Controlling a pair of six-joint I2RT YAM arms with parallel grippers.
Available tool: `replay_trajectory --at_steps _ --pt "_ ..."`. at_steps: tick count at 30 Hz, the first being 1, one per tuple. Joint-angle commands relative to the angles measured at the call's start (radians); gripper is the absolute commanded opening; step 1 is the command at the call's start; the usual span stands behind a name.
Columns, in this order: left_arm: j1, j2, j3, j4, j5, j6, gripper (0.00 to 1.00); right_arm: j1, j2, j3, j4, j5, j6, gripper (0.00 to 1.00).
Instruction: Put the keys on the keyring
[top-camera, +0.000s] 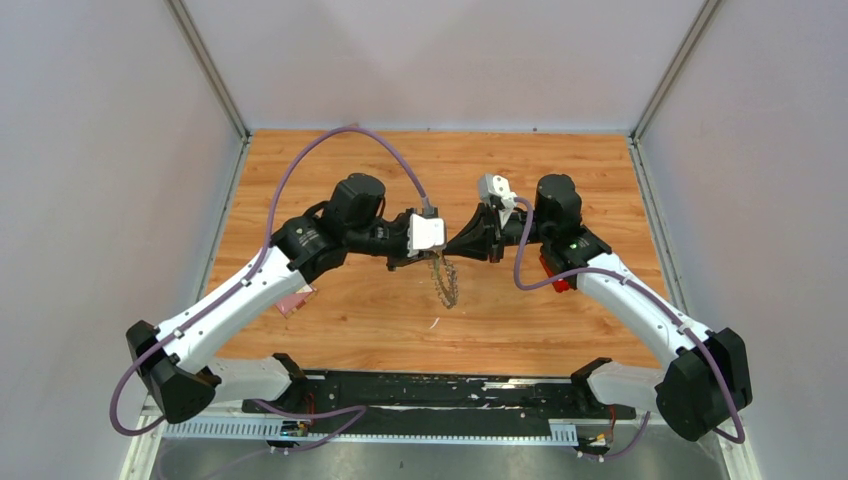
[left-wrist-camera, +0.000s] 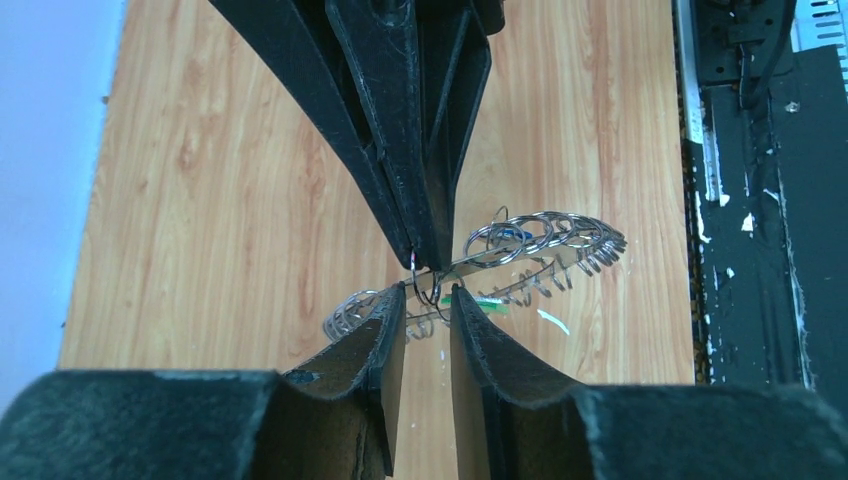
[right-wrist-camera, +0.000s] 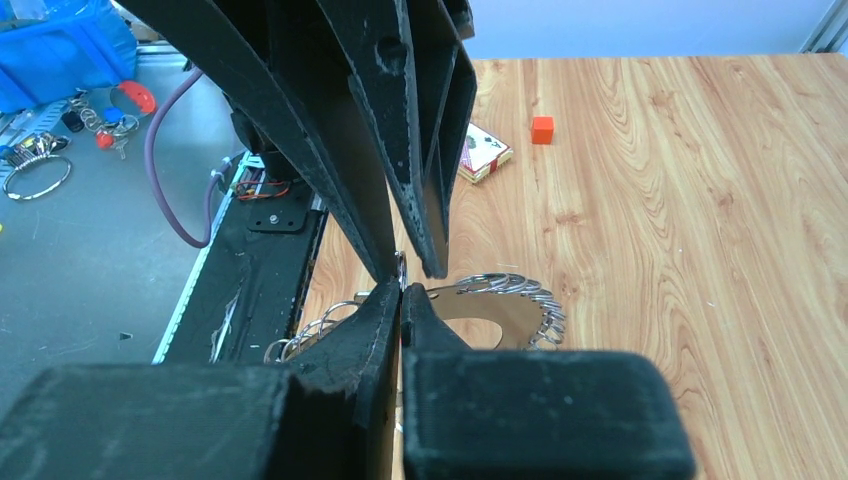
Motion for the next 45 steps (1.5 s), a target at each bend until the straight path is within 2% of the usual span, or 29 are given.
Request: replay_trajectory --at_steps 1,13,16,19,22,28,33,39,45 --pt "0.0 0.022 0.033 0.027 0.048 -0.045 0.29 0.004 -0.028 0.015 0.025 -0.003 -0.016 0.0" --pt "0.002 0.021 0.04 0.029 0.056 -0.069 0.17 0.004 -0.026 0.013 0.01 0.005 -0.038 0.0" --pt "0.003 0.018 0.037 0.03 0.064 -0.07 0.11 0.004 -0.025 0.013 0.009 0.007 -0.039 0.0" --pt "0.003 0.018 0.037 0.026 0.062 -0.073 0.0 0.004 -0.024 0.013 0.007 0.008 -0.043 0.0" --pt "0.003 0.019 0.048 0.004 0.05 -0.079 0.0 0.004 -0.027 0.014 -0.014 0.023 -0.076 0.0" --pt "0.0 0.067 0.144 -0.166 -0.039 -0.101 0.0 0.006 -0.046 0.039 -0.139 0.071 -0.216 0.14" --pt "-0.058 0.155 0.313 -0.368 -0.172 -0.176 0.0 0.005 -0.058 0.048 -0.195 0.114 -0.267 0.3" --pt "-0.07 0.202 0.425 -0.453 -0.24 -0.247 0.0 0.005 -0.062 0.047 -0.177 0.089 -0.233 0.38" --pt "-0.082 0.326 0.58 -0.684 -0.283 -0.178 0.0 0.004 -0.062 0.048 -0.173 0.098 -0.222 0.43"
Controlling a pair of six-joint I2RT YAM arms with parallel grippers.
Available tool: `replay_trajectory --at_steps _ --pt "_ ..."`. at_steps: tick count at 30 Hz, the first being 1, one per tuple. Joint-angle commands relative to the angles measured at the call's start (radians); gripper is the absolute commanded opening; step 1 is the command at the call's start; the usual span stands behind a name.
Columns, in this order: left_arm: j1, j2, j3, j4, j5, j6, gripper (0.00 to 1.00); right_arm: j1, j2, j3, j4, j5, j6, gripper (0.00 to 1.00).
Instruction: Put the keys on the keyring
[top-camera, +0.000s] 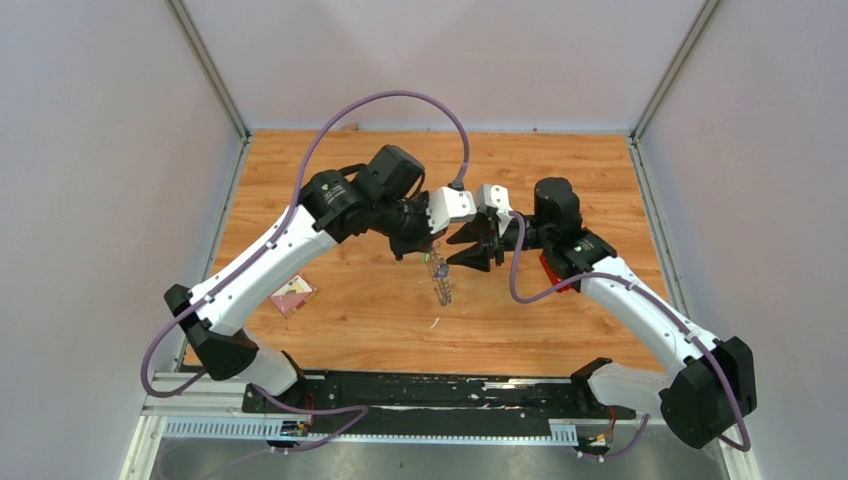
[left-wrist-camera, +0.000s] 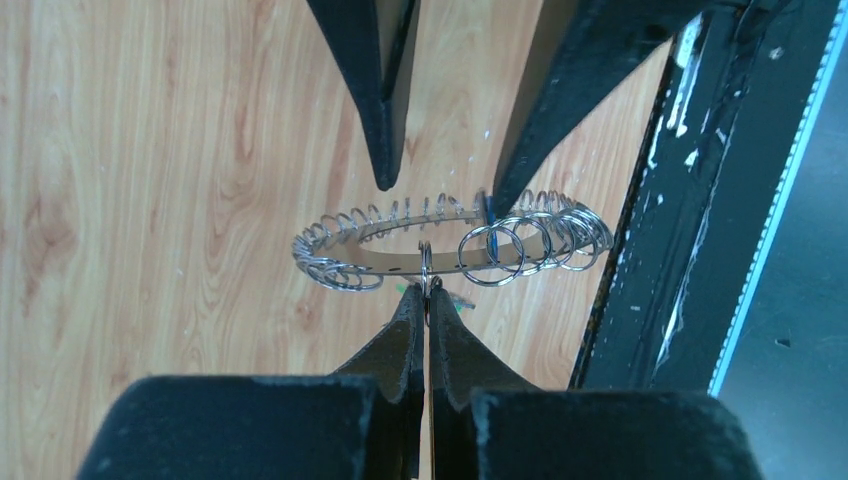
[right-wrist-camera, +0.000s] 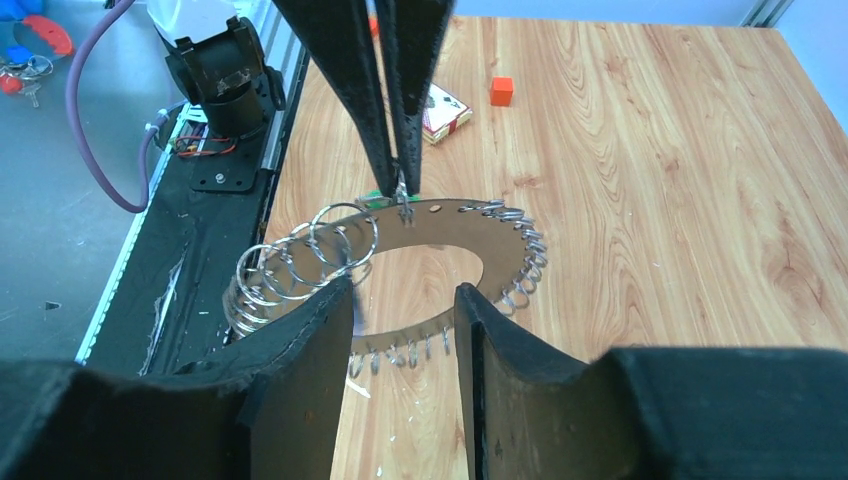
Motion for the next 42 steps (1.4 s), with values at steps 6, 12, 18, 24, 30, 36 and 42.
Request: replay_trajectory --at_steps 6,12,18,24,30,36,42 --pt "-0.016 0.133 0.206 -0.282 -0.105 0.041 0.0 -0.003 -0.014 0.042 0.006 -0.004 -0.019 0.41" --pt "-0.017 0.144 0.237 -0.297 -0.085 0.055 0.0 -0.003 -0.008 0.04 0.02 -0.015 0.001 0.4" --pt "-0.017 0.136 0.197 -0.259 0.024 0.079 0.0 -0.003 0.005 0.01 0.135 -0.043 0.108 0.39" --pt "-0.017 0.03 0.056 -0.085 0.084 0.087 0.0 -0.005 0.016 -0.039 0.283 -0.115 0.225 0.37" --pt "-0.017 -0.008 0.002 -0.016 0.119 0.068 0.0 -0.003 0.044 -0.064 0.385 -0.172 0.313 0.35" --pt "-0.017 -0.023 -0.031 0.018 0.134 0.057 0.0 0.012 0.055 -0.057 0.383 -0.182 0.312 0.35" --pt "-0.017 -0.034 -0.038 0.03 0.135 0.047 0.0 0.021 0.061 -0.051 0.37 -0.185 0.304 0.33"
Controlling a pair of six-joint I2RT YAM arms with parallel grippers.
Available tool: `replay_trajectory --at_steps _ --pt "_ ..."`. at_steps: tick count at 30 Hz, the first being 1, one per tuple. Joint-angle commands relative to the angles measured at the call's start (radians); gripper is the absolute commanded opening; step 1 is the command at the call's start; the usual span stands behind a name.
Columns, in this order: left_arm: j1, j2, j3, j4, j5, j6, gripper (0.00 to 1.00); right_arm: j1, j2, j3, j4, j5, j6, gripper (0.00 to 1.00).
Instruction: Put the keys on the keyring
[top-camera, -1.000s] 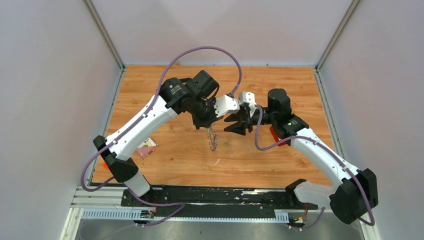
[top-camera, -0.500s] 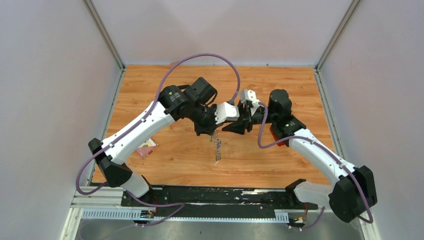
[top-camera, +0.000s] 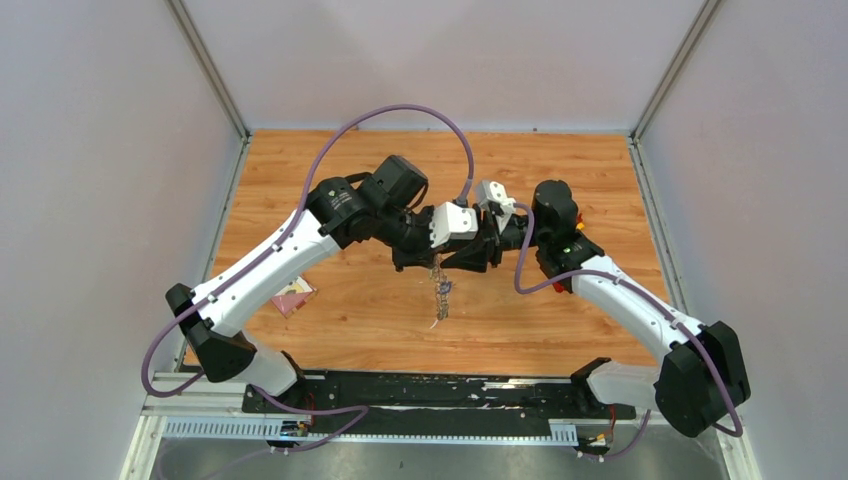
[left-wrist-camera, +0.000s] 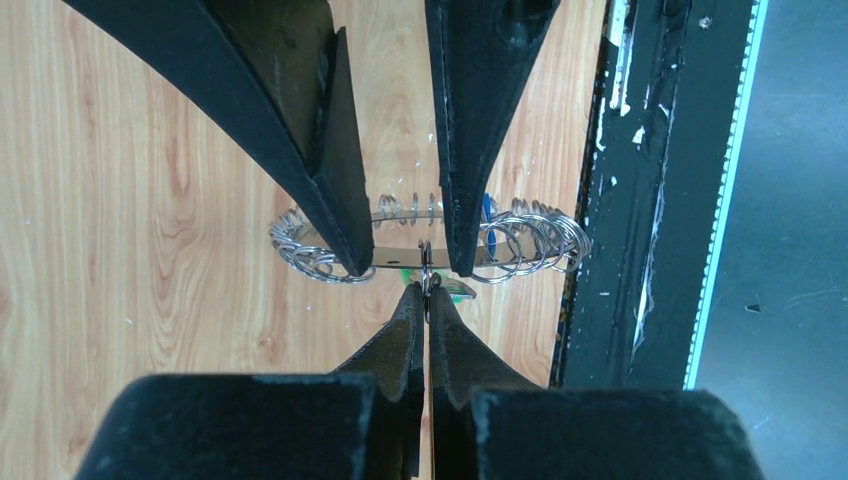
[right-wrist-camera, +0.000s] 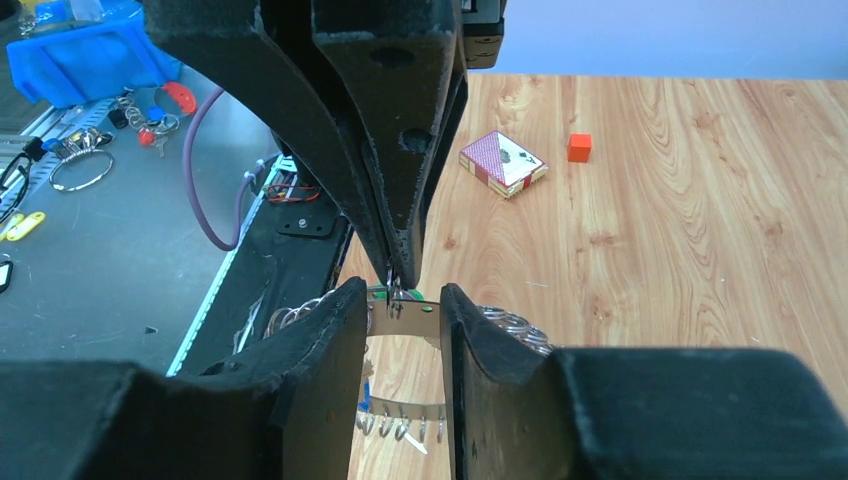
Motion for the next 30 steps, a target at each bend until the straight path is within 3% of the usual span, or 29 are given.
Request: replay_trajectory --at_steps 1,13,17,20,26,30 --pt "-0.003 -0.045 0.006 0.058 0.033 -0.014 0.0 0.012 0.007 0.015 0.026 -0.03 0.002 0.32" --pt "-0.003 -0.045 -0.009 0.065 0.038 -0.016 0.0 0.02 0.012 0.025 -0.009 -0.008 -0.02 0.12" --pt "-0.003 -0.047 -0.013 0.072 0.039 -0.016 0.0 0.021 0.011 0.029 -0.024 0.019 -0.027 0.02" --pt "-0.002 -0.065 -0.035 0.099 0.038 0.0 0.0 0.021 0.002 0.039 -0.049 0.043 -0.039 0.0" --pt "0.067 -0.196 -0.175 0.259 0.113 0.078 0.32 0.004 -0.028 0.044 -0.013 0.041 0.017 0.0" --pt "0.112 -0.294 -0.294 0.396 0.201 0.097 0.41 -0.008 -0.041 0.039 0.043 0.017 0.087 0.0"
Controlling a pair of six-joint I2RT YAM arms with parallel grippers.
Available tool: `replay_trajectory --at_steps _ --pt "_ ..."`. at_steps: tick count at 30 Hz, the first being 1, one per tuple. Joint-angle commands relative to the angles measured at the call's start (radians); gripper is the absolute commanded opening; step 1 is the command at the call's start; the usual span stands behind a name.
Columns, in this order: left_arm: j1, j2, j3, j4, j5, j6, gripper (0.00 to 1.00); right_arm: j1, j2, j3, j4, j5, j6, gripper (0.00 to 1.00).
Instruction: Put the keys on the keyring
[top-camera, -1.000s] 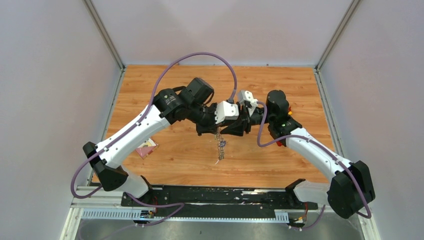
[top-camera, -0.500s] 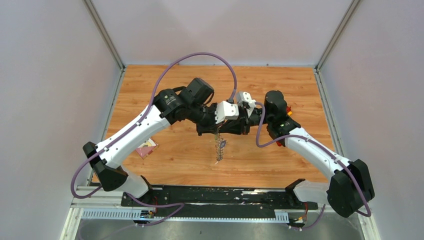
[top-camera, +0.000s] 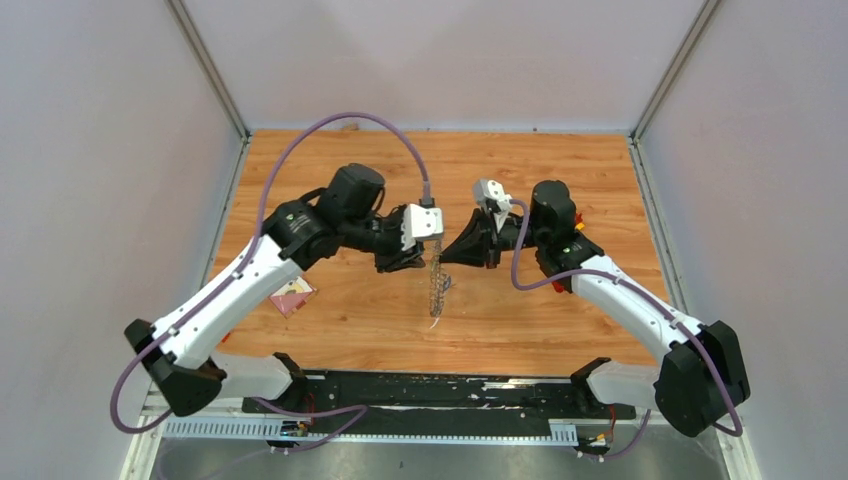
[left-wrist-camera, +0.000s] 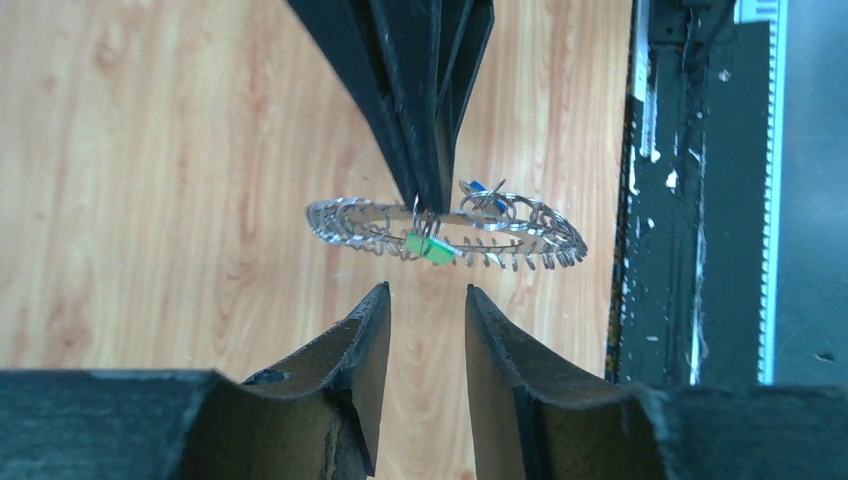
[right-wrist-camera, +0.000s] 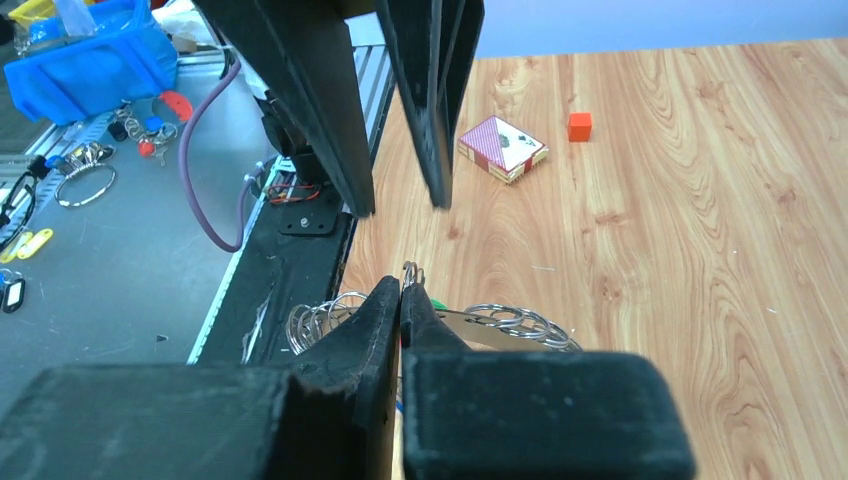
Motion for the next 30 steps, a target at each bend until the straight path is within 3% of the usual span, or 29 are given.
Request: replay_trajectory --at_steps 1,11,22,30 --pt "0.037 -0.131 -0.103 0.224 0.129 0.047 0.42 -0.016 -0.046 0.036 0.11 -0.022 0.098 0.0" --pt "0.057 -0.211 -0.305 0.546 0.238 -0.092 0.42 -0.029 -0.048 0.017 0.263 -0.05 0.23 0.0" --pt "0.074 -0.213 -0.353 0.611 0.239 -0.125 0.39 -0.029 -0.046 0.01 0.279 -0.061 0.239 0.0" --pt "0.076 -0.198 -0.356 0.608 0.25 -0.129 0.29 -0.03 -0.047 0.01 0.277 -0.064 0.238 0.0"
